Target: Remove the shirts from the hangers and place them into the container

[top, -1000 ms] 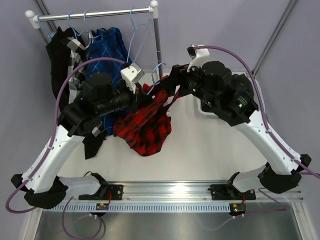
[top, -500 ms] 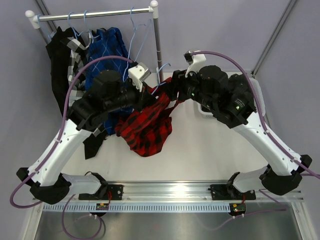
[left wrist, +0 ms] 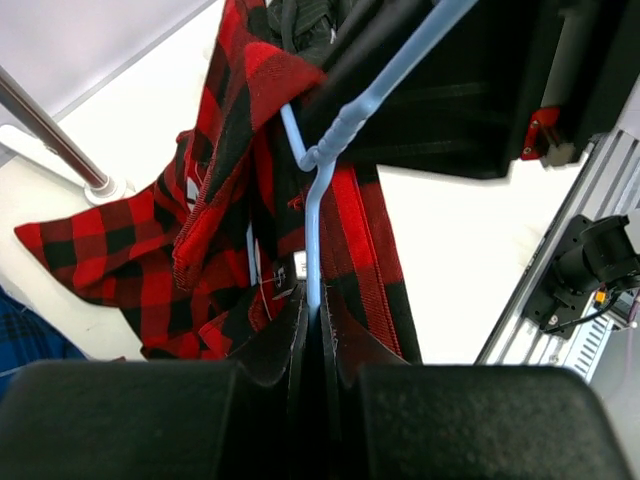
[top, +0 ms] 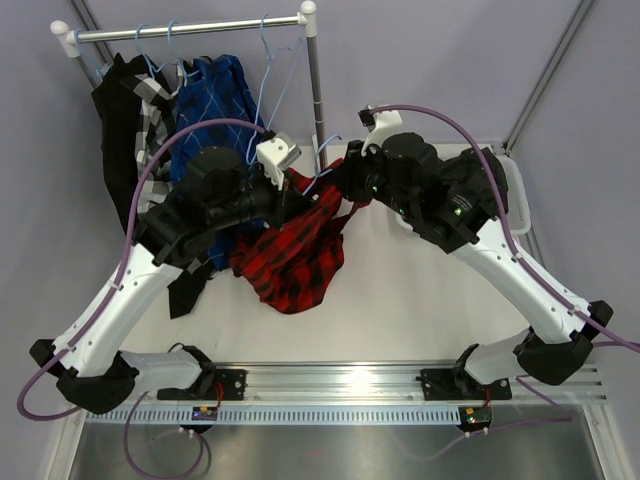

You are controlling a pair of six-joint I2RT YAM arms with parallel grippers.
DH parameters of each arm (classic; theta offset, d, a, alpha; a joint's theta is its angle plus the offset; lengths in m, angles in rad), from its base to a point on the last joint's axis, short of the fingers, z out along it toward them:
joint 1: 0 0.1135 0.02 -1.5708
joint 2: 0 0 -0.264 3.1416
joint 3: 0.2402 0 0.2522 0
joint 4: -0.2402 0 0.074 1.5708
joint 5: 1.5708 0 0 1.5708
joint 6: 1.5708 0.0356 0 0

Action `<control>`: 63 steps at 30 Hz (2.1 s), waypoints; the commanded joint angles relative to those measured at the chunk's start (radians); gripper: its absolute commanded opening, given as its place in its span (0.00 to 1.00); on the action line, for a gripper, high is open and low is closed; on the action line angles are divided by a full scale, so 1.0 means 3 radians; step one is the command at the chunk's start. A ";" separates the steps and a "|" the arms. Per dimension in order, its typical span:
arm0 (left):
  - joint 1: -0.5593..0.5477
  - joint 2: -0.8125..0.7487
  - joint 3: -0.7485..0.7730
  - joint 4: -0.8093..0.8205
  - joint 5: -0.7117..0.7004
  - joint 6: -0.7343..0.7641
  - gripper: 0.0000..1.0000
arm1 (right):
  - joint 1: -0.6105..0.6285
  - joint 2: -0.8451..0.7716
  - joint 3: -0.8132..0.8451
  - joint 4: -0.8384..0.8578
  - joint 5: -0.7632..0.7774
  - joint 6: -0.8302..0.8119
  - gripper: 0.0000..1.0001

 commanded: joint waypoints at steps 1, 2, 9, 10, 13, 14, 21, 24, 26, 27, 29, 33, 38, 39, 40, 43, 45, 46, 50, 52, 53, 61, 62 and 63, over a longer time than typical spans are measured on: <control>-0.0029 -0.0288 -0.0148 0.0272 0.0015 0.0022 0.00 | 0.0033 0.0032 0.0095 0.0148 0.0455 -0.0036 0.20; -0.0024 -0.0334 -0.0255 0.0272 -0.0026 0.0042 0.00 | 0.0033 0.0027 0.0095 0.0123 0.0542 -0.0057 0.09; 0.0047 -0.0692 -0.0593 0.0236 -0.0221 0.0140 0.00 | -0.0115 -0.0024 0.0023 -0.0097 0.1013 -0.0205 0.00; 0.0052 -0.0718 -0.0614 0.0241 -0.0211 0.0145 0.00 | -0.0201 -0.0030 -0.0012 -0.0138 0.1003 -0.0175 0.00; 0.0068 -0.0805 -0.0686 0.0236 -0.0180 0.0186 0.00 | -0.0370 -0.0055 -0.0033 -0.0281 0.0962 -0.0103 0.00; 0.0073 -0.0850 -0.0701 0.0231 -0.0180 0.0211 0.00 | -0.0482 -0.0055 -0.0023 -0.0327 0.0962 -0.0093 0.00; 0.0134 -0.0907 -0.0752 -0.0065 -0.0445 0.0324 0.00 | -0.0964 -0.0116 0.0044 -0.0573 0.0860 -0.0052 0.00; 0.0175 -0.0958 -0.0818 -0.0076 -0.0477 0.0344 0.00 | -0.1096 -0.0132 0.0115 -0.0639 0.0850 -0.0093 0.00; 0.0211 -0.0984 -0.0824 -0.0076 -0.0471 0.0349 0.00 | -0.1148 -0.0101 0.0197 -0.0680 0.0850 -0.0128 0.00; 0.0216 -0.0984 -0.0824 -0.0076 -0.0461 0.0354 0.00 | -0.1179 -0.0091 0.0222 -0.0716 0.0845 -0.0139 0.00; 0.0226 -0.0999 -0.0824 -0.0076 -0.0446 0.0370 0.00 | -0.1245 -0.0081 0.0269 -0.0731 0.0768 -0.0139 0.00; 0.0226 -0.1055 -0.0854 -0.0081 -0.0364 0.0441 0.00 | -0.1312 -0.0050 0.0309 -0.0782 0.0712 -0.0093 0.00; 0.0226 -0.1020 -0.0839 -0.0101 -0.0002 0.0462 0.00 | -0.1307 -0.0234 0.0060 -0.0410 -0.0068 -0.0154 0.11; 0.0226 -0.0994 -0.0824 -0.0101 0.0055 0.0457 0.00 | -0.1307 -0.0270 -0.0002 -0.0232 -0.0223 -0.0190 0.13; 0.0226 -0.0979 -0.0793 -0.0101 0.0167 0.0452 0.00 | -0.1307 -0.0341 -0.0099 -0.0139 -0.0366 -0.0230 0.16; 0.0226 -0.0841 -0.0681 -0.0101 0.0346 0.0436 0.00 | -0.1302 -0.0382 -0.0181 0.0066 -0.0806 -0.0414 0.25; 0.0226 -0.0785 -0.0614 -0.0101 0.0428 0.0416 0.00 | -0.1281 -0.0362 -0.0166 0.0066 -0.0985 -0.0608 0.29; 0.0226 -0.0734 -0.0543 -0.0101 0.0474 0.0411 0.00 | -0.1276 -0.0342 -0.0151 0.0066 -0.1042 -0.0670 0.30; 0.0226 -0.0631 -0.0405 -0.0101 0.0500 0.0421 0.00 | -0.1245 -0.0265 -0.0079 -0.0015 -0.1358 -0.0890 0.45; 0.0226 -0.0585 -0.0349 -0.0101 0.0495 0.0431 0.00 | -0.1225 -0.0204 -0.0018 -0.0128 -0.1517 -0.1027 0.47; 0.0226 -0.0570 -0.0333 -0.0101 0.0490 0.0436 0.00 | -0.1220 -0.0183 -0.0003 -0.0169 -0.1563 -0.1054 0.47; 0.0226 -0.0549 -0.0297 -0.0101 0.0260 0.0487 0.00 | -0.1184 -0.0142 -0.0079 -0.0399 -0.1590 -0.1131 0.30; 0.0226 -0.0559 -0.0302 -0.0101 0.0229 0.0503 0.00 | -0.1184 -0.0152 -0.0099 -0.0419 -0.1564 -0.1121 0.30; 0.0226 -0.0564 -0.0312 -0.0106 0.0199 0.0503 0.00 | -0.1189 -0.0162 -0.0140 -0.0440 -0.1559 -0.1115 0.30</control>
